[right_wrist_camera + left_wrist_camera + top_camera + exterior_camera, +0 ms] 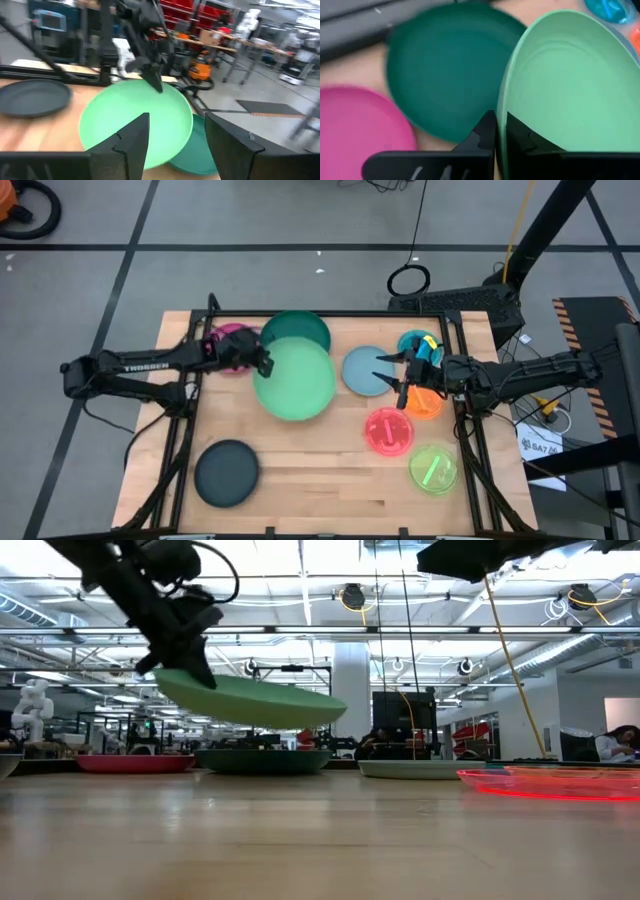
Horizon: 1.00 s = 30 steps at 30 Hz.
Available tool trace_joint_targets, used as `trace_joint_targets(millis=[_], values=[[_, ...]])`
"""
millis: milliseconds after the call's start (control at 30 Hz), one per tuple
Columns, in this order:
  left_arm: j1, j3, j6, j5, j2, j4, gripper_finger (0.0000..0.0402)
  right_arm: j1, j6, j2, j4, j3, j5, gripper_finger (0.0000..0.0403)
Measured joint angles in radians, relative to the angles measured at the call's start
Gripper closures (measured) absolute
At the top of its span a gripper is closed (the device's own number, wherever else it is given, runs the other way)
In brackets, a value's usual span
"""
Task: Stack plastic plates
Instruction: Stack the light green plate on the dark green plate
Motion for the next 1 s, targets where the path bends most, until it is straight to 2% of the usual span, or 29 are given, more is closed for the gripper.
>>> trace_joint_targets(millis=[167, 300, 667, 1000], values=[[0.13, 0.119, 0.145, -0.001, 0.0, -0.104, 0.039, 0.0, 0.0, 0.0, -0.008, 0.0, 0.025, 0.022], [0.224, 0.167, 0.223, -0.027, 0.007, -0.167, 0.039, 0.0, -0.004, 0.0, -0.008, 0.0, 0.025, 0.022], [0.426, 0.175, 0.316, -0.027, 0.07, -0.14, 0.039, 0.0, -0.012, 0.0, -0.005, 0.0, 0.025, 0.022], [0.498, 0.175, 0.318, 0.028, 0.145, -0.095, 0.039, 0.0, -0.02, 0.0, -0.007, 0.0, 0.025, 0.022]])
